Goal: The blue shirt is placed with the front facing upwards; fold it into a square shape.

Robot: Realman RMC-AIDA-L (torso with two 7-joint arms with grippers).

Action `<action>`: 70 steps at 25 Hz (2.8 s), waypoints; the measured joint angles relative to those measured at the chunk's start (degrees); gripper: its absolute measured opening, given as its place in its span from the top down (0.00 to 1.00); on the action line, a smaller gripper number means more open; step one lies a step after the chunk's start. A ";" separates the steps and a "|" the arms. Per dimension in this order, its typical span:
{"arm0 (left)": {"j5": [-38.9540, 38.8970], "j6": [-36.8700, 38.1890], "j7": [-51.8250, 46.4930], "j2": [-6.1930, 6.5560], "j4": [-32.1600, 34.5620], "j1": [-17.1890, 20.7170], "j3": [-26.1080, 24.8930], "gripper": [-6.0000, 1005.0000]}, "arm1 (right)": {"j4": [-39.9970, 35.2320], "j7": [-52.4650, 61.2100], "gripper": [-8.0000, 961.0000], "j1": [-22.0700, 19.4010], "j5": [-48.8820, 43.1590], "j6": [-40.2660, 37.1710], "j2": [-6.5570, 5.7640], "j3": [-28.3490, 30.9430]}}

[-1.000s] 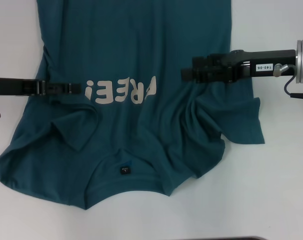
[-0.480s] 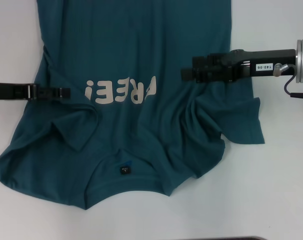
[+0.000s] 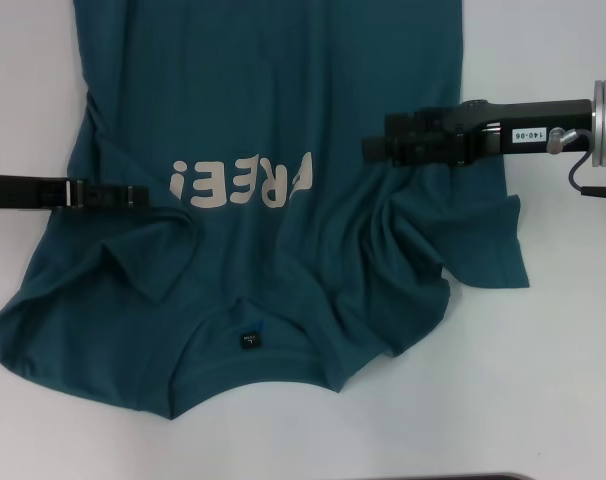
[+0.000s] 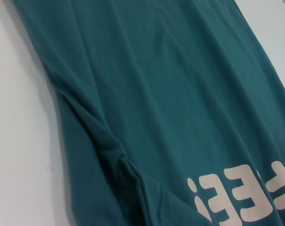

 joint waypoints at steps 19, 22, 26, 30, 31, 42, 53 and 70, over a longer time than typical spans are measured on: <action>-0.01 -0.16 -0.77 0.65 0.01 -0.22 0.02 0.10 | 0.00 0.00 0.11 -0.01 0.00 -0.16 0.00 0.00; 0.67 0.14 -1.22 0.79 -0.48 -0.16 0.02 0.10 | 0.00 0.00 0.11 -0.05 0.00 -0.16 0.00 0.00; 2.70 0.69 -1.69 0.72 -0.66 -0.64 0.07 0.10 | 0.00 0.00 0.11 0.05 0.00 -0.12 0.00 0.00; 3.53 0.71 -1.71 0.43 -0.66 -1.25 0.11 0.10 | 0.00 0.00 0.11 0.26 0.00 -0.03 0.00 0.00; 3.65 0.70 -1.71 0.41 -0.67 -1.49 0.11 0.10 | 0.00 0.00 0.11 0.34 -0.01 -0.05 0.00 0.00; 3.94 0.42 -2.18 0.13 -0.18 -2.74 1.24 0.10 | 0.00 0.00 0.11 0.22 0.00 -0.13 0.00 0.00; 3.94 0.15 -2.98 0.03 -1.08 -2.79 1.60 0.11 | 0.00 0.00 0.11 -0.09 0.00 -0.14 0.00 0.09; 7.23 3.48 -4.38 0.34 -3.78 -2.41 2.39 0.11 | -0.09 0.00 0.11 0.06 0.02 0.15 -0.08 0.18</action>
